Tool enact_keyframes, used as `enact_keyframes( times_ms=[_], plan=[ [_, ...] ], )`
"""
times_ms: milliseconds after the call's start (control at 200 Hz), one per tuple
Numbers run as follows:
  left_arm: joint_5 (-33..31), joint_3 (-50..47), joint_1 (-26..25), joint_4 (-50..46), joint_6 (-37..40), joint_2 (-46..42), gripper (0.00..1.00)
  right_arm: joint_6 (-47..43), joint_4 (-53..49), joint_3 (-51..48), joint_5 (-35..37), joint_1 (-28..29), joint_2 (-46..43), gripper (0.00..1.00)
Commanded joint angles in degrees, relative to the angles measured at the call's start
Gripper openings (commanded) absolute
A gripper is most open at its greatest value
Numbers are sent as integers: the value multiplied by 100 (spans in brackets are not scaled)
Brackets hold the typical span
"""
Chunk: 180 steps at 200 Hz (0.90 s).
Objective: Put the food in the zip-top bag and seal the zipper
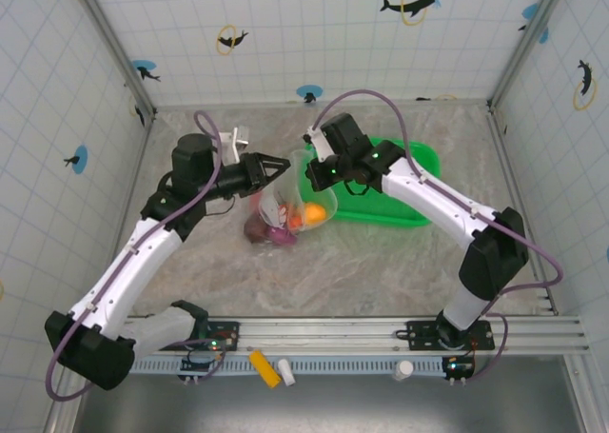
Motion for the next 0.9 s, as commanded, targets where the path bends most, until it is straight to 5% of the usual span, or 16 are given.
enact_keyframes(
  times_ms=[0, 395, 465, 530, 676, 896],
  plan=[
    [-547, 498, 24, -579, 783, -290, 57, -238, 542, 344, 66, 2, -302, 0],
    [-5093, 319, 30, -1094, 2878, -1205, 56, -1572, 2568, -631, -730, 2, -1146, 0],
    [-5453, 244, 26, -934, 3203, -1256, 56, -1697, 2504, -421, -827, -29, -1056, 0],
    [-5259, 281, 24, -876, 3428, -1226, 56, -1858, 2307, -100, -1003, -43, -888, 0],
    [-3402, 290, 29, -676, 4254, -1131, 53, -2673, 2124, 205, -1981, -46, -740, 0],
    [-1908, 78, -210, -619, 5088, -1199, 50, -2970, 2001, 206, -2733, -326, -787, 0]
  ],
)
